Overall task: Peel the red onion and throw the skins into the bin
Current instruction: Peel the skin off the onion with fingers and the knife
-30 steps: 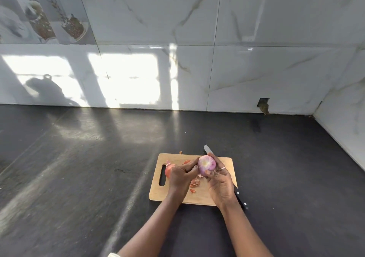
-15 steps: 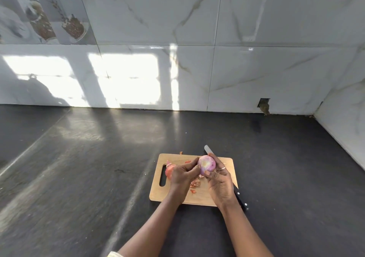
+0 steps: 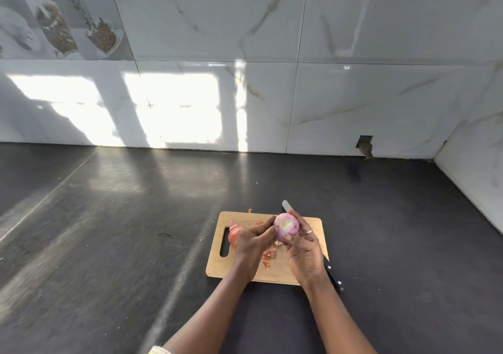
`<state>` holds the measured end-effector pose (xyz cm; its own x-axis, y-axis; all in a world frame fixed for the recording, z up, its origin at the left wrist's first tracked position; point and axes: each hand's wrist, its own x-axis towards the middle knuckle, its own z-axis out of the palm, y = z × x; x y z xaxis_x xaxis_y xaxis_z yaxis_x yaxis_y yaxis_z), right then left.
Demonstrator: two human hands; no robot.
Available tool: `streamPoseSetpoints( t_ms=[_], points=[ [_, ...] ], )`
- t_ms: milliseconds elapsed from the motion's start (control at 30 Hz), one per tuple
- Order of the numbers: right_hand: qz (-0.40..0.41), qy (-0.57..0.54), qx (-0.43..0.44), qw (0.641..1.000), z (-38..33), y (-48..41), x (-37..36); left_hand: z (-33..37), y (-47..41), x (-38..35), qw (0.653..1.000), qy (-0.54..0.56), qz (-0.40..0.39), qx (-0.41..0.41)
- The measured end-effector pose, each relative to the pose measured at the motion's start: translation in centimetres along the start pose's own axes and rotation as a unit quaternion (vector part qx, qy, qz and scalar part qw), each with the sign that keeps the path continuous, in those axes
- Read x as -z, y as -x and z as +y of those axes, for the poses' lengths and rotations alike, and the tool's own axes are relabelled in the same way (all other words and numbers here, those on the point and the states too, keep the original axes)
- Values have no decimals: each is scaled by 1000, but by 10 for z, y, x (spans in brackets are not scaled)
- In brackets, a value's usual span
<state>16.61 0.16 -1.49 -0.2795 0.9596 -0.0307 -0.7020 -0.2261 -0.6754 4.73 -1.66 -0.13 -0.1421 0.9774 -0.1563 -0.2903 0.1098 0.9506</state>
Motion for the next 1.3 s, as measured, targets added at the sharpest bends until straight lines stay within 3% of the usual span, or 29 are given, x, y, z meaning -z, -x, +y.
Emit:
streamPoseSetpoints(
  t_ms=[300,567,933,1300],
  points=[
    [5,-7,-2,1000,1,-2,1,-1,-2,-1,999,42,-3,5],
    [5,-12,-11,1000,2,-3,0,-1,-3,1,997,-58,45,-27],
    [12,0,-6,1000,3,-2,-2,7,3,1,1000,-10,7,-15],
    [9,-10,-8,1000,5,-4,0,2,-1,2,997,-45,50,-22]
  ],
)
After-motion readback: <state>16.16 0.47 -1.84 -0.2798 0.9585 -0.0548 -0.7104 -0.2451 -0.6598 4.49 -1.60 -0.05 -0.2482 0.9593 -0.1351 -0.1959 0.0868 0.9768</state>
